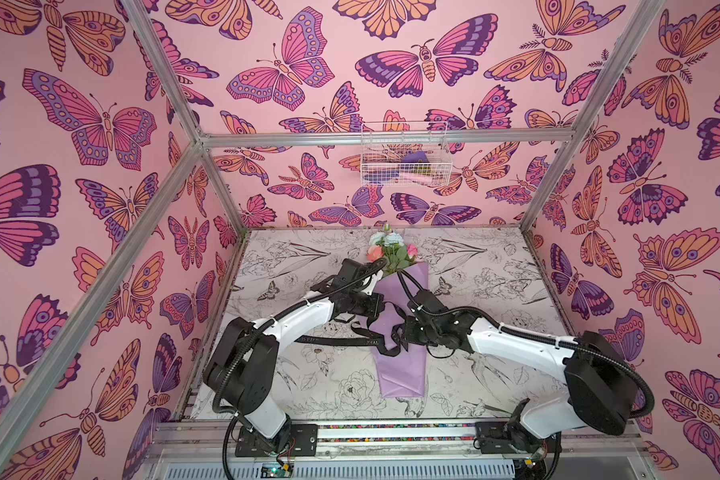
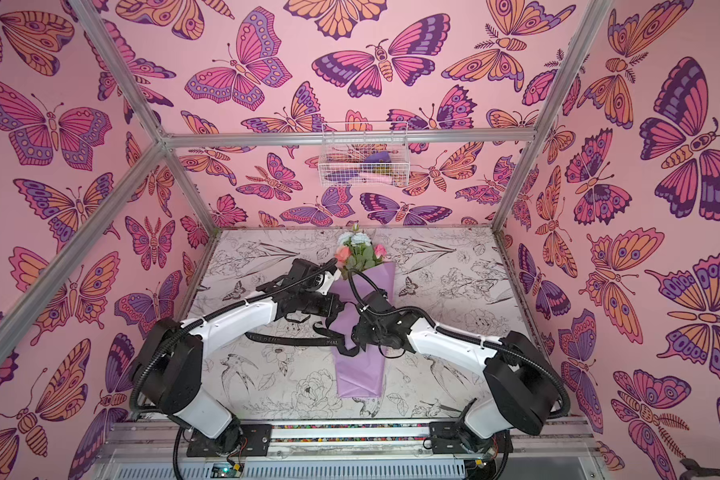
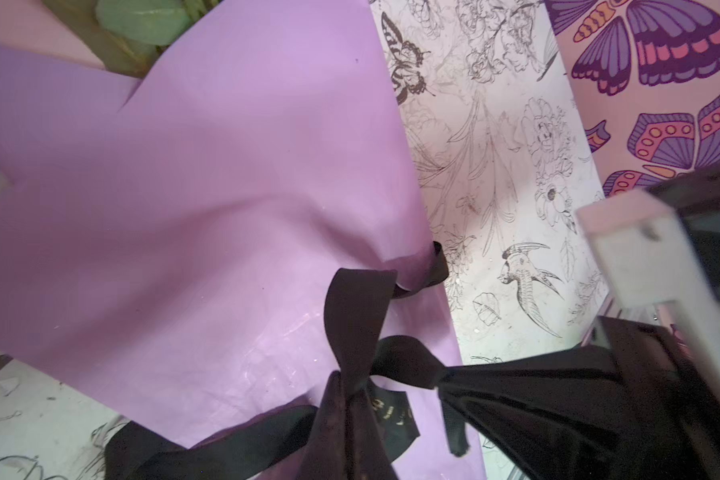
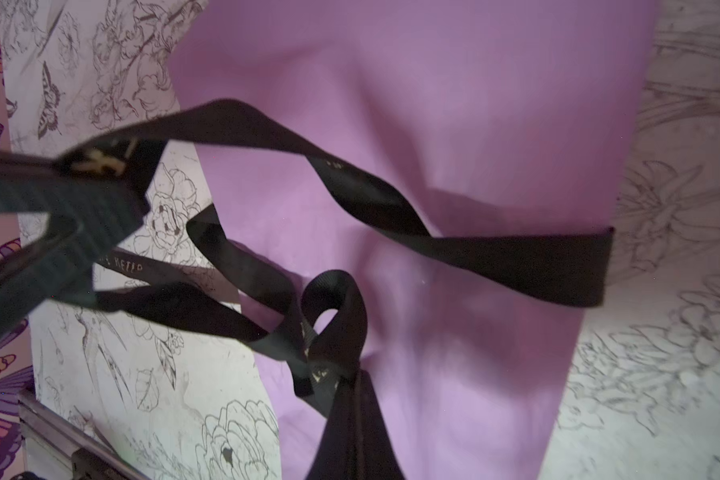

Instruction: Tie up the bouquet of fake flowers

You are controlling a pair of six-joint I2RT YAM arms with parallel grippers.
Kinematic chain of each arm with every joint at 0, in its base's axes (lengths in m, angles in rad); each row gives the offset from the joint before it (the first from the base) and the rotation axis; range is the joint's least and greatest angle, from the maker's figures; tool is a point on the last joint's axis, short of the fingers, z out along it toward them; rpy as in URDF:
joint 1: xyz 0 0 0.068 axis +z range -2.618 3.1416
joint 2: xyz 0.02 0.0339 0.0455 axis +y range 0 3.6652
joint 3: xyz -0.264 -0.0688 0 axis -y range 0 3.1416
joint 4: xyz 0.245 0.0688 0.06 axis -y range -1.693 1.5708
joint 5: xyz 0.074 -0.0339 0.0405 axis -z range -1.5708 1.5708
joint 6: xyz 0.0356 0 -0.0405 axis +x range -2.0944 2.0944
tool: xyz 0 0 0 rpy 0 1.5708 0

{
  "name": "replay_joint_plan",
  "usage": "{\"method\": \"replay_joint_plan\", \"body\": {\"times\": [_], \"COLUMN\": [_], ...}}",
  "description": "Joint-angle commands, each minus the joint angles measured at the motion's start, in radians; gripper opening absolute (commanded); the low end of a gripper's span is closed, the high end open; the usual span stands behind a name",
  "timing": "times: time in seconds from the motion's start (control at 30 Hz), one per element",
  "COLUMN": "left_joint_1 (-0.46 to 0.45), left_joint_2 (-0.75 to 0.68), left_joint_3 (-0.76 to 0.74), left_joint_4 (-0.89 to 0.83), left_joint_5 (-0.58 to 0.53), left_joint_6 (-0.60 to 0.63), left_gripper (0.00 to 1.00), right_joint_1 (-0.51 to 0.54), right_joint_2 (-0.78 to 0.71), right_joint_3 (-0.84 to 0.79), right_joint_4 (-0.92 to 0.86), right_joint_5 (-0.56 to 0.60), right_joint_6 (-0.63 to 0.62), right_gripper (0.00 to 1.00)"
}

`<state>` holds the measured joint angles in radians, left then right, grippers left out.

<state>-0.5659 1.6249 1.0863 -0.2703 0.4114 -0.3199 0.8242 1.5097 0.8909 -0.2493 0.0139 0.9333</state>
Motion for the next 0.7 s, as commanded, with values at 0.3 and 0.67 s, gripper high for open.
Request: {"method": "replay_joint_plan", "body": {"times": [0.3,0.67], "left_joint_1": [-0.035,-0.059], "left_joint_2": [-0.050,-0.050], "left_joint_3": [-0.013,-0.036], "left_joint_4": [0.043,0.098], "left_joint_5": [0.040,0.055], "left_joint_6": [-0.041,-0.069], "left_gripper": [0.00,0.01], "right_joint_1": [-0.008,-0.008], "right_joint_2": [0.104,0.145], "right_joint_3": [0.076,0.004], "right_joint_4": [0.201,0.328], "right_joint_5": [0.216,0.205], "right_joint_6": [-0.022,0.005], "right_gripper": [0.00,0.30]}}
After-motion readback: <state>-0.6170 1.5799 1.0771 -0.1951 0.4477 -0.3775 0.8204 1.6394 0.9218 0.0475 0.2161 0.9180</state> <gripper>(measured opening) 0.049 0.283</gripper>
